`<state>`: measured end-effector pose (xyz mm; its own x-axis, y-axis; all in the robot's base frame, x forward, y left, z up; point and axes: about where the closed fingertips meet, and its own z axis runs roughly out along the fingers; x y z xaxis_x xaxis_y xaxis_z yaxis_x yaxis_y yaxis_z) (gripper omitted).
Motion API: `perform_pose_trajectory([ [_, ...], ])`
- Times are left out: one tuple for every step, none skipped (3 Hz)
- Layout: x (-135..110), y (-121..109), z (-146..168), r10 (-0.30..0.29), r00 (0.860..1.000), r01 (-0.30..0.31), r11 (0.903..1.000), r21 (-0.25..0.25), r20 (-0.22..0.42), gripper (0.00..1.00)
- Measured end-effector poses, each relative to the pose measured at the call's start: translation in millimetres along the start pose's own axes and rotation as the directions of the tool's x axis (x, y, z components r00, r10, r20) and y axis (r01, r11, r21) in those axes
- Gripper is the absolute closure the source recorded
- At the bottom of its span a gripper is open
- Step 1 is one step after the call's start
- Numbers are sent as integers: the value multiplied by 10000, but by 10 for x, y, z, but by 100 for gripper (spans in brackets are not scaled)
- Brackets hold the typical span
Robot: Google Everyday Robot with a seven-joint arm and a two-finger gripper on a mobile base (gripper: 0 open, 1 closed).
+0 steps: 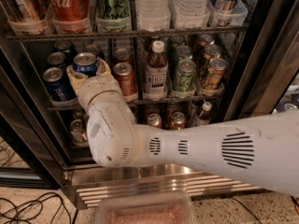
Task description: Pick pepsi can from middle shelf of fridge
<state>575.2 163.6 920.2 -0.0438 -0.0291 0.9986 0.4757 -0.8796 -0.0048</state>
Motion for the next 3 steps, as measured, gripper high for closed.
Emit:
perform_pose_trajectory([
  [47, -72, -8, 346, 9993, -343, 9990, 271, -108, 100],
  [47, -68, -7, 334, 9994, -331, 9991, 249, -106, 100],
  [63, -80, -34, 350, 9993, -343, 9985, 434, -141, 100],
])
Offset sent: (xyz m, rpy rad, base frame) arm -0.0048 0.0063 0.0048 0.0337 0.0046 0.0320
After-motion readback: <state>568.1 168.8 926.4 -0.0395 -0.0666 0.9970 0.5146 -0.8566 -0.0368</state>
